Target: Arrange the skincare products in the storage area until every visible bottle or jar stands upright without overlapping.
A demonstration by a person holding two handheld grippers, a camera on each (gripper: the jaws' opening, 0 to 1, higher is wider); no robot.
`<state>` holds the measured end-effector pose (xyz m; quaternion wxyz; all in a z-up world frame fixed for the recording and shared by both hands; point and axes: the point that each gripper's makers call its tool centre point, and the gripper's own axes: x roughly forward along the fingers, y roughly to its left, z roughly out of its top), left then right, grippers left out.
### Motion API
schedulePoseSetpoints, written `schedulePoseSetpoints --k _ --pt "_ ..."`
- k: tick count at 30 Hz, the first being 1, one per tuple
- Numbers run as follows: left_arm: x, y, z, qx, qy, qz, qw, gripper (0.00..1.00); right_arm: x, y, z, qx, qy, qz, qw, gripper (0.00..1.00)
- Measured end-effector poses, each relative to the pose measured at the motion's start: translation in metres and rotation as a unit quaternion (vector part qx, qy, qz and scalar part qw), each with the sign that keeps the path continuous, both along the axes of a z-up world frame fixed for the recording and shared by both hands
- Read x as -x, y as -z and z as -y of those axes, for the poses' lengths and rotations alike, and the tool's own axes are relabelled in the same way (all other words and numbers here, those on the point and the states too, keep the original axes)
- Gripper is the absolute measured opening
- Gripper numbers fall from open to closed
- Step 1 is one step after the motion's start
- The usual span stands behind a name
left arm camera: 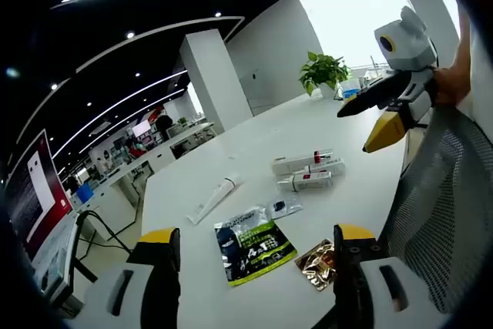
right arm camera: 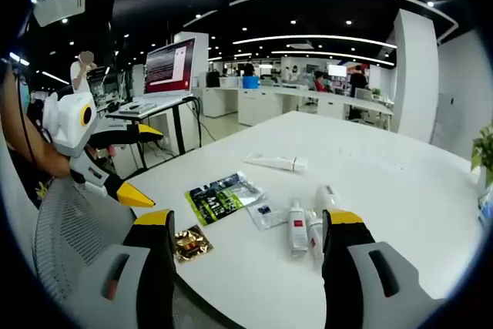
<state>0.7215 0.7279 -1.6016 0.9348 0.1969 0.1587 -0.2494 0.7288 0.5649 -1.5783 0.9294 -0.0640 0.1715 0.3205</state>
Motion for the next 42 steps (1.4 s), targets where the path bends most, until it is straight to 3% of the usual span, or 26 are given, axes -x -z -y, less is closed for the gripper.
schedulePoseSetpoints --k 20,34,42 --pt "-0.003 0.001 -0.003 -0.010 -0.003 0.014 0.9999 0.87 0.005 0.005 -0.008 0.011 -0.024 -0.004 0.9996 0.76" --pt "-0.006 -0.015 -0.003 0.055 -0.016 0.026 0.9980 0.87 0.002 0.002 -0.007 0.001 -0.019 -0.003 0.9998 0.81" --pt "-0.006 -0.017 -0.001 0.060 -0.015 0.027 0.9977 0.87 0.004 0.001 -0.012 -0.002 -0.030 -0.002 0.9995 0.83"
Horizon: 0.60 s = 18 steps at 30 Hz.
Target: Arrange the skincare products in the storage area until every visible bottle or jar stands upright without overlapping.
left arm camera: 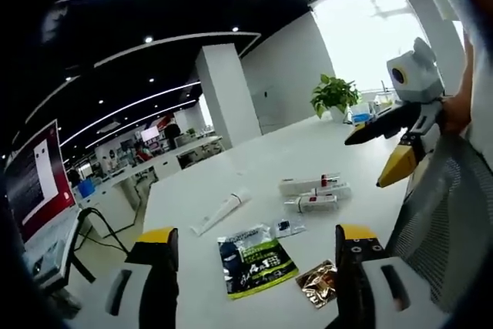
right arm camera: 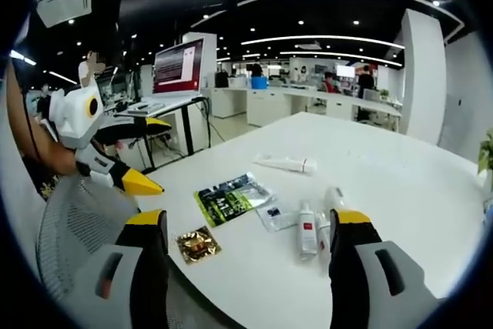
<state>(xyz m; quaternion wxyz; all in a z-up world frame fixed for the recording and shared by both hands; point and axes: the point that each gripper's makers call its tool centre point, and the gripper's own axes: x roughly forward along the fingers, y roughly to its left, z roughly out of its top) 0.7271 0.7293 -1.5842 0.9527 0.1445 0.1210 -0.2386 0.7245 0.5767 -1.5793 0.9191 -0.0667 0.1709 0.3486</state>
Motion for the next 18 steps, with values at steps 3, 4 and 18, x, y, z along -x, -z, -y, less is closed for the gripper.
schedulePoseSetpoints --k 3,4,18 --pt "0.0005 -0.0006 -0.0003 -0.001 -0.002 0.000 1.0000 0.88 0.0022 0.0008 -0.0034 -0.003 -0.008 -0.007 0.9999 0.83" --pt "0.0006 -0.0004 -0.0004 -0.003 -0.002 0.000 1.0000 0.88 0.0036 0.0010 -0.0050 -0.003 -0.013 -0.007 0.9999 0.83" --pt "0.0035 0.0020 0.0044 -0.014 0.016 -0.001 0.9998 0.82 0.0046 -0.0035 -0.0035 -0.004 -0.014 0.006 0.9999 0.78"
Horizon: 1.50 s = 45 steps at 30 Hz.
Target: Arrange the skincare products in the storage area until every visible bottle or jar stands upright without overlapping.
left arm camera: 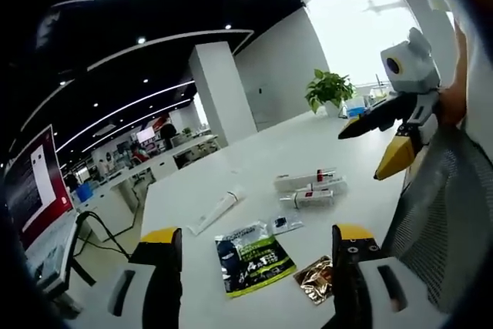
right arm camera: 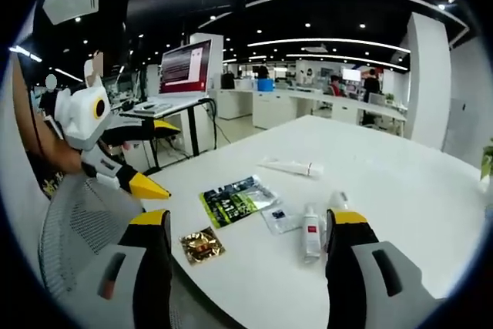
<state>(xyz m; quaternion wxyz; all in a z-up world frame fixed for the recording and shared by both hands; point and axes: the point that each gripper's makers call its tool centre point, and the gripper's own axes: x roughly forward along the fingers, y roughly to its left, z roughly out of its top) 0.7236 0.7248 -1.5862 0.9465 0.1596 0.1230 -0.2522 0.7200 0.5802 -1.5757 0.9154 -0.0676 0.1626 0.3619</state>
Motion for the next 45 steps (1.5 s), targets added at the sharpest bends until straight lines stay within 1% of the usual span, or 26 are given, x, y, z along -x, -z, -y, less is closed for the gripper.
schedulePoseSetpoints --k 5,8,12,14,22,28,31,34,37,39,42,45 --pt "0.001 0.003 0.003 0.001 0.007 -0.009 0.9999 0.82 0.002 0.002 -0.002 0.012 -0.009 0.006 0.9999 0.78" --pt "0.002 0.003 0.003 -0.001 0.009 -0.008 0.9999 0.82 0.001 -0.001 -0.001 0.008 -0.005 0.009 0.9999 0.75" --pt "0.001 0.003 0.003 0.002 0.007 -0.011 0.9999 0.82 -0.001 0.000 0.001 0.007 0.000 0.003 1.0000 0.76" --pt "0.001 0.004 0.002 0.001 0.005 -0.014 0.9999 0.81 -0.001 0.000 0.000 0.006 -0.001 0.003 1.0000 0.76" --pt "0.000 0.003 0.000 0.007 0.001 -0.012 0.9999 0.81 -0.001 0.002 -0.002 0.016 -0.005 0.006 0.9998 0.77" --pt "0.000 0.004 0.000 0.001 0.002 -0.012 0.9999 0.80 0.000 0.003 -0.001 0.020 -0.006 0.007 0.9998 0.77" --pt "0.001 0.005 -0.001 -0.006 0.004 -0.014 0.9999 0.78 -0.001 0.003 -0.001 0.021 -0.005 0.007 0.9997 0.79" --pt "0.002 0.001 0.000 0.006 0.006 -0.010 0.9999 0.79 -0.001 0.002 -0.001 0.023 -0.004 0.013 0.9996 0.80" --pt "0.002 0.001 0.002 0.005 0.008 -0.009 0.9999 0.79 -0.002 0.000 0.002 0.026 0.001 0.021 0.9994 0.82" --pt "0.003 0.001 0.003 0.011 0.010 -0.011 0.9998 0.80 -0.004 0.000 0.005 0.027 0.007 0.022 0.9994 0.82" --pt "-0.001 -0.005 -0.002 0.034 -0.006 -0.008 0.9994 0.81 -0.007 -0.002 0.009 0.019 0.020 0.023 0.9994 0.83" --pt "-0.003 -0.007 -0.006 0.045 -0.014 -0.008 0.9989 0.81 -0.009 -0.003 0.010 0.016 0.024 0.022 0.9994 0.84"
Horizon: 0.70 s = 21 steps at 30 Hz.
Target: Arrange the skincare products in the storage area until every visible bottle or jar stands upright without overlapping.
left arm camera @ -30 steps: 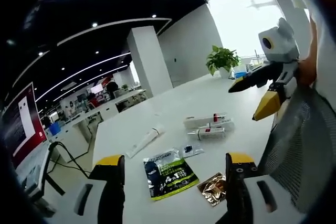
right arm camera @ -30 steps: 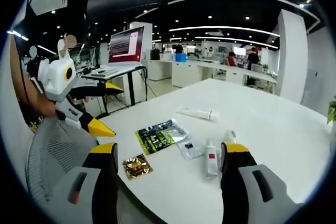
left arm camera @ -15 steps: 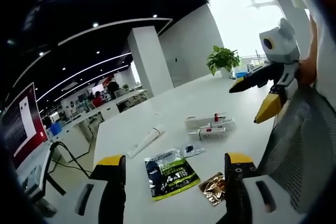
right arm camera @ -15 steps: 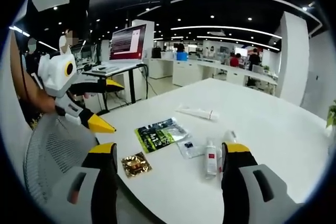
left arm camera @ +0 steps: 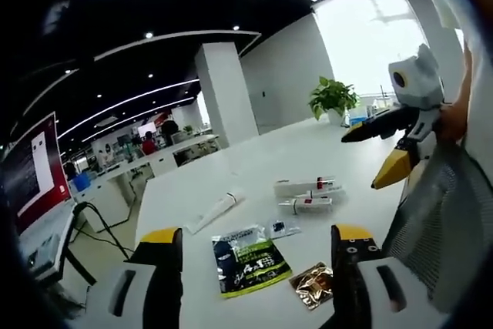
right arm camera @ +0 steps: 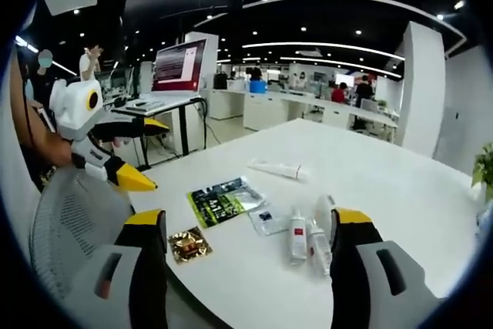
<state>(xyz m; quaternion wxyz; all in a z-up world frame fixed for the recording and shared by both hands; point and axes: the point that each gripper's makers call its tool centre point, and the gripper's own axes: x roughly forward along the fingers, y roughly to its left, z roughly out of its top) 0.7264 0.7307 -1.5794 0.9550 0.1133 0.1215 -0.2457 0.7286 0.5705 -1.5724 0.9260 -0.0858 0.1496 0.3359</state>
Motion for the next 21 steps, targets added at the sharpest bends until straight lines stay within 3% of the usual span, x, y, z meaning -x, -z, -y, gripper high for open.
schedulePoseSetpoints --k 6,13,17,21 --pt "-0.001 -0.001 -0.003 0.004 -0.008 0.000 1.0000 0.82 -0.002 -0.005 -0.001 -0.006 0.001 0.006 1.0000 0.86" --pt "-0.001 0.001 -0.003 0.005 -0.011 -0.006 0.9999 0.82 -0.015 -0.013 0.013 -0.046 0.038 -0.014 0.9981 0.86" --pt "-0.002 0.001 -0.004 0.007 -0.013 -0.008 0.9999 0.82 -0.018 -0.015 0.015 -0.047 0.041 -0.011 0.9980 0.86" --pt "0.001 0.006 0.002 -0.017 0.002 -0.010 0.9998 0.82 -0.030 -0.021 0.018 -0.038 0.038 -0.001 0.9986 0.86"
